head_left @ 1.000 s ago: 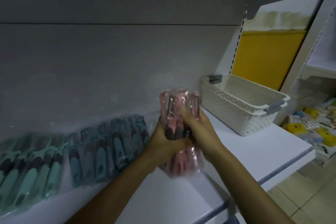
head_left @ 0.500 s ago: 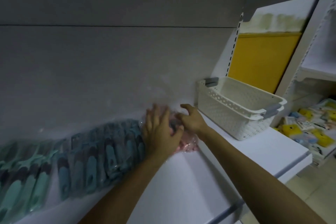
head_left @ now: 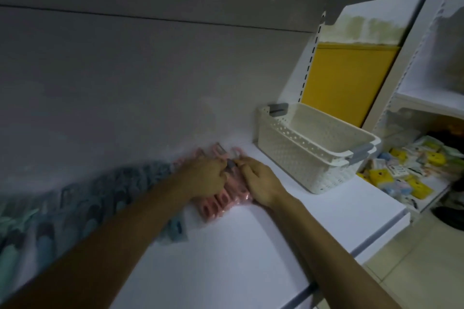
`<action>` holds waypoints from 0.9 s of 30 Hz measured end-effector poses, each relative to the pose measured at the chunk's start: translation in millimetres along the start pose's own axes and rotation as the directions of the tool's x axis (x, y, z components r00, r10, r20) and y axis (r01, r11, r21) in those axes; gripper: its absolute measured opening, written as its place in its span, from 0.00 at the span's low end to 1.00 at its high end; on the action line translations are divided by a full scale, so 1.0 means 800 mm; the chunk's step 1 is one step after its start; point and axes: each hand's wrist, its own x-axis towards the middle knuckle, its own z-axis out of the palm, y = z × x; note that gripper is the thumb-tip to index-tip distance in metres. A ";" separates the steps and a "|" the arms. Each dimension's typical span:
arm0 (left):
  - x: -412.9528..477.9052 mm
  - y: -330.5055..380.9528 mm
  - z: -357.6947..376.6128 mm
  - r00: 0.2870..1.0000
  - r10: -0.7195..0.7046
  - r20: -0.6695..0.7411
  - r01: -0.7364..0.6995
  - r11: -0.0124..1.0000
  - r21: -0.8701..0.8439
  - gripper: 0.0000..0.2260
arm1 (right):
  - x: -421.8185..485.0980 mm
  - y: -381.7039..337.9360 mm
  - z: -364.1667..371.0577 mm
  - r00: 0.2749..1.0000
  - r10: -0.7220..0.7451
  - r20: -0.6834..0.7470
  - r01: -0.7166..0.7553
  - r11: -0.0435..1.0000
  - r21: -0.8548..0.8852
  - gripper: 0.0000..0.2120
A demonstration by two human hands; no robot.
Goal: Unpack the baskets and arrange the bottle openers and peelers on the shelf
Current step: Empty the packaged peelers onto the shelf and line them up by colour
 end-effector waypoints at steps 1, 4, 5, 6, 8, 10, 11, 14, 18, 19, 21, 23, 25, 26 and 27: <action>0.004 -0.009 -0.009 0.999 0.037 -0.036 -0.034 0.997 0.065 0.23 | -0.001 -0.001 0.001 0.999 -0.034 -0.019 0.032 0.995 -0.092 0.21; -0.015 -0.007 0.009 0.974 0.199 -0.107 -0.188 0.976 0.107 0.25 | -0.015 -0.002 0.012 0.979 -0.127 -0.158 0.102 0.982 -0.159 0.25; -0.024 -0.005 0.020 0.973 0.211 -0.088 -0.211 0.977 0.010 0.24 | -0.020 0.002 0.015 0.984 -0.127 -0.122 0.111 0.985 -0.134 0.26; -0.028 -0.004 0.026 0.979 0.198 -0.050 -0.202 0.977 -0.068 0.24 | -0.020 0.008 0.015 0.993 -0.107 -0.043 0.101 0.987 -0.128 0.26; -0.019 -0.008 0.030 0.986 0.163 0.025 -0.159 0.982 -0.103 0.23 | -0.014 0.015 0.012 0.996 -0.062 0.061 0.072 0.983 -0.170 0.23; -0.006 -0.011 0.028 0.982 0.171 0.077 -0.178 0.980 0.094 0.23 | -0.012 0.012 0.013 0.995 -0.101 -0.019 0.097 0.984 -0.152 0.20; -0.003 -0.011 0.027 0.984 0.170 0.057 -0.177 0.972 0.153 0.24 | -0.013 0.010 0.016 0.987 -0.120 -0.106 0.109 0.988 -0.107 0.20; -0.012 -0.002 0.036 0.987 0.089 -0.132 -0.065 0.983 0.173 0.28 | -0.021 0.014 0.014 0.911 0.087 -0.404 -0.068 0.996 0.061 0.20; -0.031 0.009 0.055 0.997 -0.048 0.053 0.046 0.998 0.047 0.44 | -0.015 0.025 0.007 0.962 0.138 -0.234 -0.153 0.987 -0.048 0.15; -0.031 0.008 0.056 0.997 -0.034 0.068 0.029 0.997 0.076 0.45 | -0.015 0.025 0.005 0.976 0.114 -0.188 -0.116 0.993 -0.001 0.15; -0.029 0.005 0.053 0.999 0.013 0.030 -0.016 0.995 0.097 0.42 | -0.016 0.027 0.000 0.984 0.078 -0.158 -0.064 0.994 0.092 0.16; -0.029 0.009 0.049 0.999 0.048 -0.008 -0.047 0.993 0.105 0.41 | -0.015 0.031 -0.001 0.983 0.065 -0.171 -0.039 0.988 0.150 0.17; -0.032 0.015 0.049 0.989 0.126 -0.078 -0.105 0.968 0.230 0.43 | -0.015 0.030 0.001 0.973 0.076 -0.219 -0.037 0.984 0.177 0.16; -0.034 0.017 0.048 0.978 0.178 -0.106 -0.141 0.946 0.291 0.44 | -0.016 0.030 0.004 0.963 0.090 -0.254 -0.044 0.982 0.183 0.16; -0.035 0.020 0.049 0.971 0.209 -0.112 -0.167 0.938 0.304 0.43 | -0.016 0.031 0.005 0.951 0.118 -0.285 -0.065 0.980 0.189 0.14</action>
